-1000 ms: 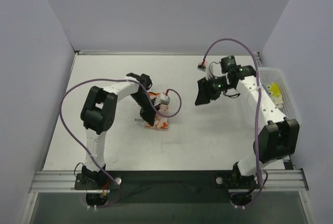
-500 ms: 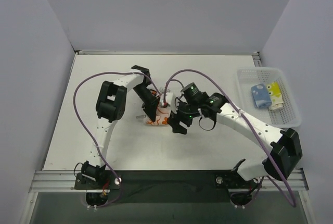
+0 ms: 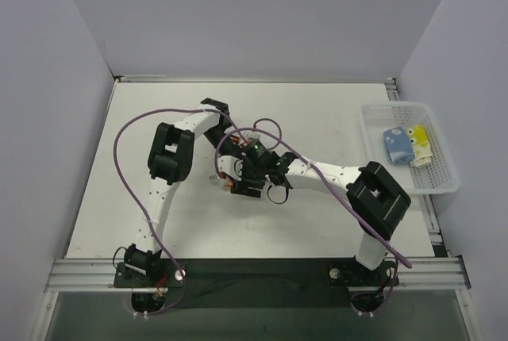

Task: Roll the towels
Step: Roll the towel

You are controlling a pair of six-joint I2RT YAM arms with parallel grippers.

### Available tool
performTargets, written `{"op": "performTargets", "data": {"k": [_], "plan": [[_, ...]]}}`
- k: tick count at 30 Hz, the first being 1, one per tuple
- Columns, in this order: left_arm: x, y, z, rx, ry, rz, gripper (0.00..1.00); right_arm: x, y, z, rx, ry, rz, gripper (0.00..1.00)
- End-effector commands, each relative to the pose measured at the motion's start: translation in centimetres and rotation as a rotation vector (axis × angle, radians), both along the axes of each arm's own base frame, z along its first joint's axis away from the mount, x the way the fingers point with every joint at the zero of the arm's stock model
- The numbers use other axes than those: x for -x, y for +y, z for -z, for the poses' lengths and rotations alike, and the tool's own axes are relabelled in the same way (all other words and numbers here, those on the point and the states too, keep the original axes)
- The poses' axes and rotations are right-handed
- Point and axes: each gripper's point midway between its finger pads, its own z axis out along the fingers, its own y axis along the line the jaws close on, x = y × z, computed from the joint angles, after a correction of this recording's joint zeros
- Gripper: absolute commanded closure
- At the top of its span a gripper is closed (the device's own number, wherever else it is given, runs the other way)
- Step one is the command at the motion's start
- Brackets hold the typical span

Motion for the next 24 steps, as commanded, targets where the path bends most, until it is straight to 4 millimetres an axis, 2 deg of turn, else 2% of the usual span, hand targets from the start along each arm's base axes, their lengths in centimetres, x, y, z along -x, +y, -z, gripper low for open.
{"op": "performTargets", "data": {"k": [1, 5, 6, 7, 8, 9, 10, 11, 12, 14, 15, 16, 17, 19, 20, 24], "plan": [[0.4, 2.0, 3.6, -0.070, -0.002, 0.091, 0.63, -1.8, 1.2, -0.2, -0.031, -0.122, -0.053, 0.36], [0.5, 2.0, 3.7, -0.070, 0.005, 0.088, 0.62, -1.0, 0.3, 3.3, 0.037, -0.042, -0.088, 0.43], [0.4, 2.0, 3.8, -0.072, 0.002, 0.085, 0.62, -0.8, 0.3, 3.5, 0.039, -0.023, -0.091, 0.45], [0.4, 2.1, 3.8, -0.073, 0.001, 0.081, 0.62, -0.4, 0.2, 3.8, 0.038, 0.007, -0.101, 0.54], [0.1, 2.1, 3.9, -0.073, -0.014, 0.071, 0.62, 0.9, -0.5, 4.9, 0.073, 0.080, -0.122, 0.61], [0.0, 2.1, 3.9, -0.087, -0.009, 0.049, 0.61, 1.0, -0.2, 4.8, 0.073, 0.094, -0.135, 0.70], [-0.2, 2.0, 3.9, -0.088, -0.017, 0.037, 0.60, 1.3, -0.3, 5.0, 0.075, 0.121, -0.139, 0.88], [-0.5, 2.0, 3.6, -0.078, -0.037, 0.017, 0.59, 2.7, -0.7, 5.5, 0.088, 0.196, -0.164, 0.95], [-0.7, 2.0, 3.2, -0.084, -0.039, -0.016, 0.57, 2.7, -0.7, 5.3, 0.088, 0.214, -0.167, 1.00], [-1.6, 1.7, 1.7, -0.036, -0.086, -0.084, 0.54, 3.9, -1.5, 5.7, 0.114, 0.291, -0.177, 1.00], [-2.3, 2.3, 1.0, -0.027, -0.082, -0.142, 0.52, 4.4, -1.5, 5.6, 0.112, 0.328, -0.191, 1.00], [-2.8, 2.5, 0.3, -0.012, -0.087, -0.177, 0.48, 4.2, -1.3, 5.1, 0.100, 0.346, -0.191, 1.00], [-3.7, 2.7, -1.2, 0.017, -0.123, -0.216, 0.43, 5.3, -2.2, 5.4, 0.140, 0.410, -0.190, 1.00], [-4.9, 3.9, -2.7, 0.050, -0.105, -0.327, 0.38, 5.6, -1.9, 4.4, 0.146, 0.454, -0.189, 1.00], [-5.8, 4.3, -4.2, 0.071, -0.133, -0.366, 0.38, 6.4, -2.6, 4.4, 0.176, 0.511, -0.176, 1.00], [-8.4, 6.9, -6.8, 0.100, -0.214, -0.500, 0.37, 7.1, -3.1, 3.4, 0.138, 0.631, -0.126, 1.00]]}}
